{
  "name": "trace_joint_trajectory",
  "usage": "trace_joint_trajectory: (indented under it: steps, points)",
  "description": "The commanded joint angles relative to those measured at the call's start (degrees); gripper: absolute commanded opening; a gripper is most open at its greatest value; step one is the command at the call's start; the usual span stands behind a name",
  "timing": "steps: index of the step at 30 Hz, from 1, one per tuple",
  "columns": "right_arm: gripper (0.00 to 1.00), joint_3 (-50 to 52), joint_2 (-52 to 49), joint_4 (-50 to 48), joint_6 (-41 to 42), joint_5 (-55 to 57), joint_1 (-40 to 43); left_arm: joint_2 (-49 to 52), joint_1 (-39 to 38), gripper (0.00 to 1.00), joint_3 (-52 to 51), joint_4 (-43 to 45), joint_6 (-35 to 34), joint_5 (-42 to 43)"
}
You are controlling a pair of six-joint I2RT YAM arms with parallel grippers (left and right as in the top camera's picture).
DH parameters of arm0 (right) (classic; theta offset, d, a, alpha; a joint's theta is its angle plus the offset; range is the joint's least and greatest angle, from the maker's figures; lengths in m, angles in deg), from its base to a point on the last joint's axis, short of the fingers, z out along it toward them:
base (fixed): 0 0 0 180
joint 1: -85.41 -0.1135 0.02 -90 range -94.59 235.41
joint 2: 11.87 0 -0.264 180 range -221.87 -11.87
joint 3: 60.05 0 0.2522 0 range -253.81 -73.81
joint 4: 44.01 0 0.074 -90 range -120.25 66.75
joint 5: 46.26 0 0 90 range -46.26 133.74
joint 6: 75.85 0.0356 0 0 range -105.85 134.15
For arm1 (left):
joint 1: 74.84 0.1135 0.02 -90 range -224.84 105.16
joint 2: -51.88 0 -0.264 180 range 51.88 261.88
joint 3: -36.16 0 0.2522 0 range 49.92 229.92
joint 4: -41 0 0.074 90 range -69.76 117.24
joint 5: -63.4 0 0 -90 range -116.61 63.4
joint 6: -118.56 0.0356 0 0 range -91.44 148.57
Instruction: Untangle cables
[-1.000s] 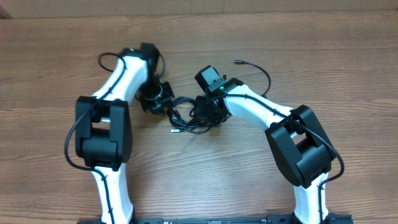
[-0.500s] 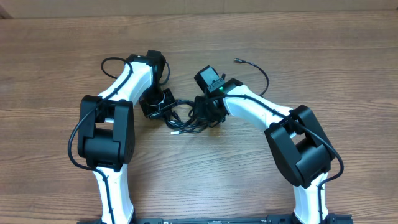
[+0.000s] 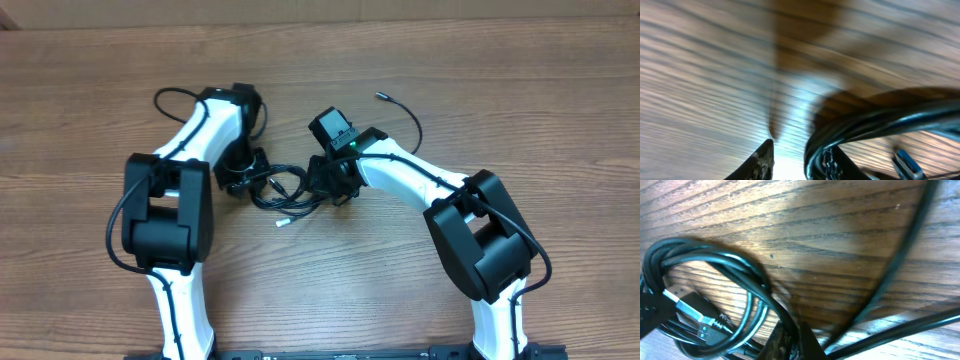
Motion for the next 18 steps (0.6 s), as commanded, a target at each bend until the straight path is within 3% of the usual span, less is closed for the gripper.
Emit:
trace_joint_trajectory:
  steps: [1, 11, 14, 18]
  points:
    - [0.04, 1.46, -0.50, 1.33, 0.11, 4.79, 0.96, 0.20, 6.16, 0.34, -0.37, -1.51, 1.31, -9.42]
    - [0.04, 1.46, -0.50, 1.62, 0.11, 5.86, 1.07, 0.20, 16.87, 0.36, -0.37, -1.77, 0.76, -8.98]
    - [0.04, 1.46, -0.50, 1.53, 0.11, 5.81, 1.36, 0.20, 18.84, 0.28, -0.39, -1.33, 1.36, -4.22]
    - [0.09, 1.46, -0.50, 1.05, -0.72, 4.50, 1.60, 0.20, 19.06, 0.18, -1.01, 1.27, 11.67, 6.97]
